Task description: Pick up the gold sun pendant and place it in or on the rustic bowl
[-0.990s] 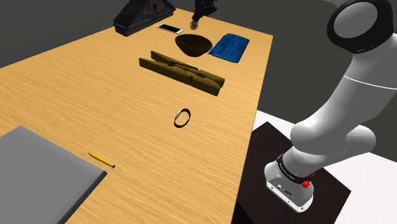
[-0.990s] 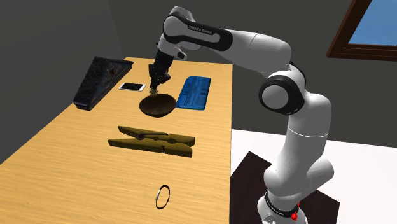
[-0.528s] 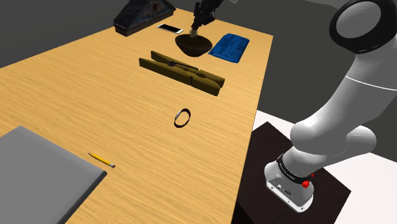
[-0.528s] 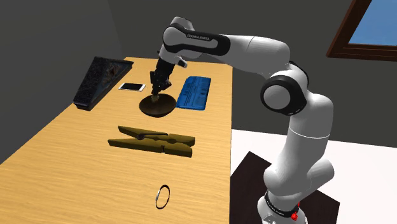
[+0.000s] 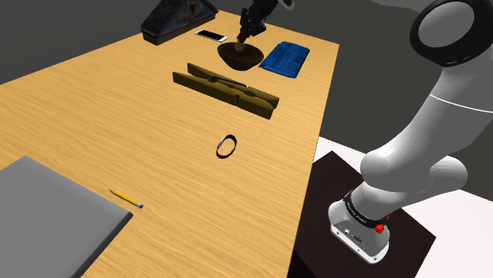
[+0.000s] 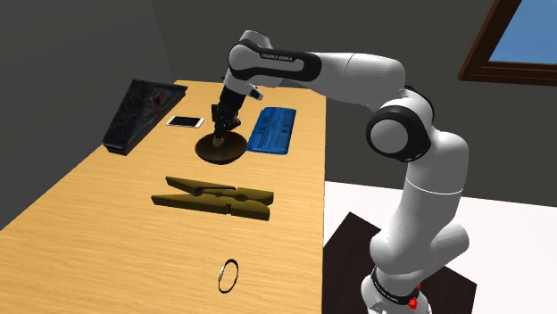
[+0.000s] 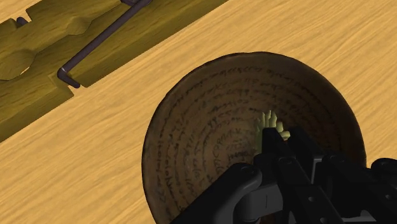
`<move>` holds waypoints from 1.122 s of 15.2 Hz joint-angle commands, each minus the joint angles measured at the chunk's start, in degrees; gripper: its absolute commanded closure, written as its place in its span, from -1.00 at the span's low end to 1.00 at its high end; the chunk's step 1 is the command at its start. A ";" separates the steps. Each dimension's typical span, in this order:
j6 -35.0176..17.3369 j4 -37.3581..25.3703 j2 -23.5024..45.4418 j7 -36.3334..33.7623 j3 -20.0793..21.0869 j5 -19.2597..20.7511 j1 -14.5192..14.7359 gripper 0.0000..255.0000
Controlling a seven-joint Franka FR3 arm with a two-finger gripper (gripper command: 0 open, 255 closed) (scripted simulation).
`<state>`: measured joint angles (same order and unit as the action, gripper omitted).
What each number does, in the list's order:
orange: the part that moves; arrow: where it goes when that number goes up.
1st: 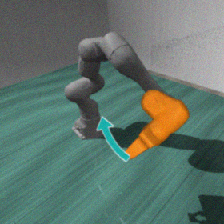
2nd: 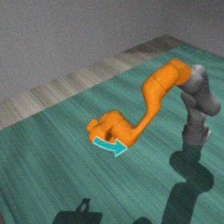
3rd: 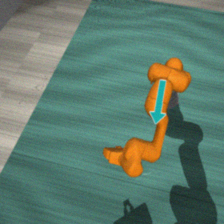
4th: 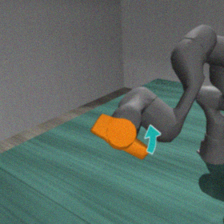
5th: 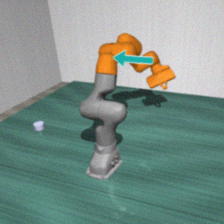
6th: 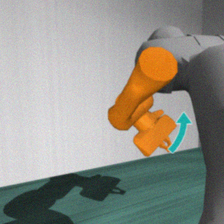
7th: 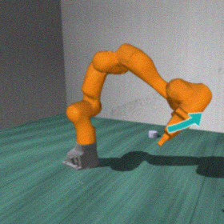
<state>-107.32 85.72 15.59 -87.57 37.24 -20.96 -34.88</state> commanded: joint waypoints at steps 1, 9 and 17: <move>-0.01 0.01 0.01 0.01 0.00 0.00 0.00 1.00; 3.59 -3.00 -0.32 -0.13 -0.30 -0.08 -0.90 -1.00; 6.89 -6.10 -0.28 -0.39 -0.58 0.00 -1.58 -1.00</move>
<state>-100.47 79.67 15.29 -87.95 36.67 -20.97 -36.46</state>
